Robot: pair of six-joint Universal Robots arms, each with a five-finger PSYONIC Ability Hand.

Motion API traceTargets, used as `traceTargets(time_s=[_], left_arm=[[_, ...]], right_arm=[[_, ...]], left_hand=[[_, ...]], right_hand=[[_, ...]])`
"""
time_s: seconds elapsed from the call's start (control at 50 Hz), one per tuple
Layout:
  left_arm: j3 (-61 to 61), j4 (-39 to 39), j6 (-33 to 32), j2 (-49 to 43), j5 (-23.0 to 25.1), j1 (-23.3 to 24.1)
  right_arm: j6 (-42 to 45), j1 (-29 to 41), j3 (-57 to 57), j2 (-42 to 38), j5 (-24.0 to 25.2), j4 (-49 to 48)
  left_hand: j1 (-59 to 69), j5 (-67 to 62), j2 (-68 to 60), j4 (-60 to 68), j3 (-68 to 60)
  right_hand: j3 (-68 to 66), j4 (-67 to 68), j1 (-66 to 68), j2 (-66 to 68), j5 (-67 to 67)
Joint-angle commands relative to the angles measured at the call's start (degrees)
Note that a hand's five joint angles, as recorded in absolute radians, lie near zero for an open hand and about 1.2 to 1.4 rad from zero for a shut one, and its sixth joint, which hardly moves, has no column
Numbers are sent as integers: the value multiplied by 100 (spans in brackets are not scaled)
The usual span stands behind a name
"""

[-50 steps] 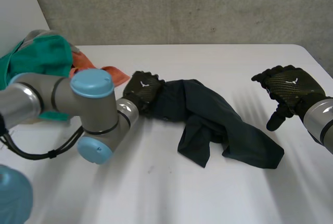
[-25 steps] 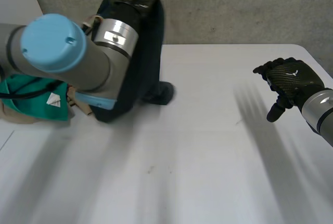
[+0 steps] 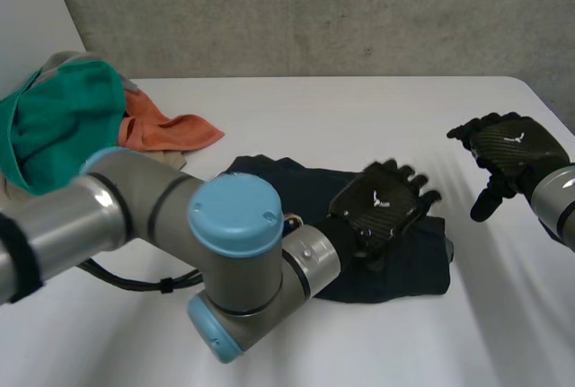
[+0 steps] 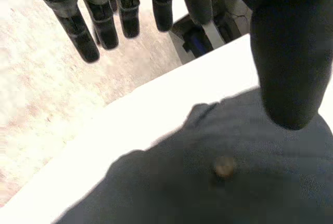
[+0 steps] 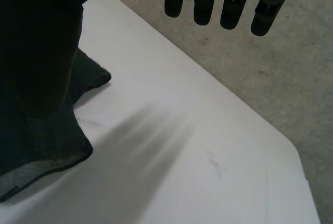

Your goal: Fold the laundry.

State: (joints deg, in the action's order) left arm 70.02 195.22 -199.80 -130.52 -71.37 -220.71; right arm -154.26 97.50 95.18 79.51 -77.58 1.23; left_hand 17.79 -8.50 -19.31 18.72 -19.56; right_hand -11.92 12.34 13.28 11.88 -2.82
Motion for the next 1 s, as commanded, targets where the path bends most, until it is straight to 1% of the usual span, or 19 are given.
traceTargets(time_s=[0.02,0.1,0.18,0.22,0.28,0.36,0.38,0.46,0.6,0.68,0.74,0.76,0.8,0.82,0.84,0.86,0.92,0.98,1.0], left_arm=[[398,33,12,1168,-692,-428],[530,16,12,1529,-1273,-894],[504,-81,12,1538,-1432,-1429],[478,-160,3,1494,-1415,-1632],[337,-414,-15,1205,-1213,-1905],[-216,-853,-23,493,-528,-2133],[-495,-1055,-32,196,-240,-2186],[-1286,-1398,-251,-551,228,-2248],[-2185,-1619,-884,-1406,334,-2397],[-2388,-1751,-1060,-1714,343,-2389],[-2414,-1847,-1078,-1793,352,-2380],[-2414,-1865,-1078,-1802,352,-2380],[-2414,-1891,-1078,-1785,335,-2371],[-2397,-1892,-1078,-1767,300,-2371],[-2388,-1883,-1078,-1758,282,-2362],[-2379,-1883,-1069,-1732,264,-2336],[-2335,-1883,-1078,-1548,221,-2301],[-2195,-1874,-1026,-951,-77,-2318],[-2038,-1865,-999,-619,-322,-2318]], right_arm=[[-42,59,-464,21,-56,79],[-112,366,-886,21,-73,429],[-411,796,-1457,-303,-82,1027],[-621,989,-1773,-732,-91,1369],[-780,1131,-2037,-1225,-134,1677],[-851,1201,-2030,-1569,-231,1696],[-860,1219,-2012,-1614,-275,1670],[-868,1272,-1889,-1807,-416,1293],[-860,1298,-1678,-2132,-530,502],[-851,1351,-1687,-2404,-583,431],[-860,1351,-1687,-2501,-592,413],[-860,1360,-1713,-2537,-583,404],[-860,1360,-1739,-2554,-574,404],[-860,1360,-1748,-2563,-565,404],[-851,1368,-1783,-2563,-548,413],[-851,1369,-1810,-2563,-539,422],[-781,1368,-1880,-2450,-565,422],[-737,1325,-1906,-2161,-583,413],[-719,1307,-1906,-2020,-566,413]], left_hand=[[-405,475,557,-497,581],[-405,475,557,-497,581],[-337,408,489,-430,514],[-271,341,423,-363,447],[-152,223,304,-245,329],[49,22,103,-43,128],[49,21,102,-43,127],[267,-197,-116,175,-91],[285,-214,-133,193,-108],[587,-516,-435,494,-410],[1693,-1622,-1541,1601,-1516],[2314,-2243,-2162,2222,-2137],[4833,-4762,-4681,4740,-4656],[5643,-5572,-5491,5550,-5466],[6215,-6144,-6063,6122,-6038],[6221,-6150,-6069,6128,-6044],[6221,-6150,-6069,6128,-6044],[6221,-6150,-6069,6128,-6044],[6221,-6150,-6069,6128,-6044]], right_hand=[[192,-234,-328,-188,282],[192,-234,-328,-188,282],[192,-234,-328,-188,282],[-49,7,-86,53,41],[-470,428,335,474,-380],[-1209,1167,1073,1213,-1118],[-1346,1304,1210,1350,-1255],[-1414,1372,1279,1418,-1324],[-1599,1557,1464,1603,-1509],[-1599,1557,1464,1603,-1509],[-2001,1959,1865,2005,-1910],[-2852,2810,2717,2856,-2762],[-4183,4141,4047,4187,-4092],[-4873,4830,4737,4877,-4782],[-6062,6020,5926,6066,-5971],[-6690,6648,6554,6694,-6599],[-6808,6766,6672,6812,-6718],[-6808,6766,6672,6812,-6718],[-6808,6766,6672,6812,-6718]])
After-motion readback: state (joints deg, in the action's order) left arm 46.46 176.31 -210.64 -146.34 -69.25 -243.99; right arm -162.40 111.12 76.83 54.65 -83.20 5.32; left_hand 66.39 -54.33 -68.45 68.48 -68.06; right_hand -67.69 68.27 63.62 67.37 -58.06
